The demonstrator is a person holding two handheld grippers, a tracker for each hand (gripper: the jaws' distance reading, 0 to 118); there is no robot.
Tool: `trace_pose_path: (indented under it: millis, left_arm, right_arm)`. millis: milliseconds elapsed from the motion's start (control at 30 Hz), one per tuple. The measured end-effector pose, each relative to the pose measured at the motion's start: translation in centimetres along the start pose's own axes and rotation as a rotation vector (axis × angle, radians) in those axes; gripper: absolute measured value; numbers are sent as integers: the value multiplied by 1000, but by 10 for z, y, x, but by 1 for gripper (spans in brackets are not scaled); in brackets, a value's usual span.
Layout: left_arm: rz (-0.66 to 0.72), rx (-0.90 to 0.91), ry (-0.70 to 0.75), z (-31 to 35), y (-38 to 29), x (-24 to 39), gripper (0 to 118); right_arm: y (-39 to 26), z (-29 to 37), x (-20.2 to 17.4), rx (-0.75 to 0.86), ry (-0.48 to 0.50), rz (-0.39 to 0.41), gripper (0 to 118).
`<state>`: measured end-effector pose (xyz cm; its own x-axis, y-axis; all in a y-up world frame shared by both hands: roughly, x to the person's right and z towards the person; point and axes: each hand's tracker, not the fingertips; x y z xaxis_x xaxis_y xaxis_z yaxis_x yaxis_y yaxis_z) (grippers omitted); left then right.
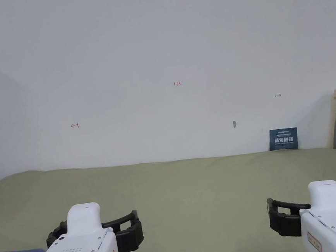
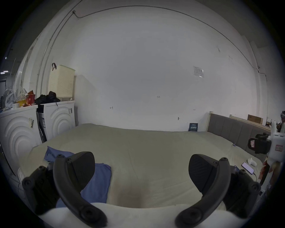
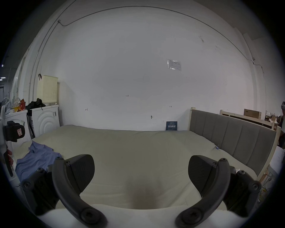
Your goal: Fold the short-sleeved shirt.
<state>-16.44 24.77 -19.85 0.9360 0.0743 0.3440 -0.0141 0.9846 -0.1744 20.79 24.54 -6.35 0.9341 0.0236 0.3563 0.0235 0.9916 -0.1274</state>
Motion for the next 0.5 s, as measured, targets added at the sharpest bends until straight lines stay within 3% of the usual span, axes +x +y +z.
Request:
trace_pose_path:
  millis: [500]
  left_arm:
    - [-29,19,57,3,3,5,118]
  right_arm:
    - [-1,3,1,45,-8,-3,118]
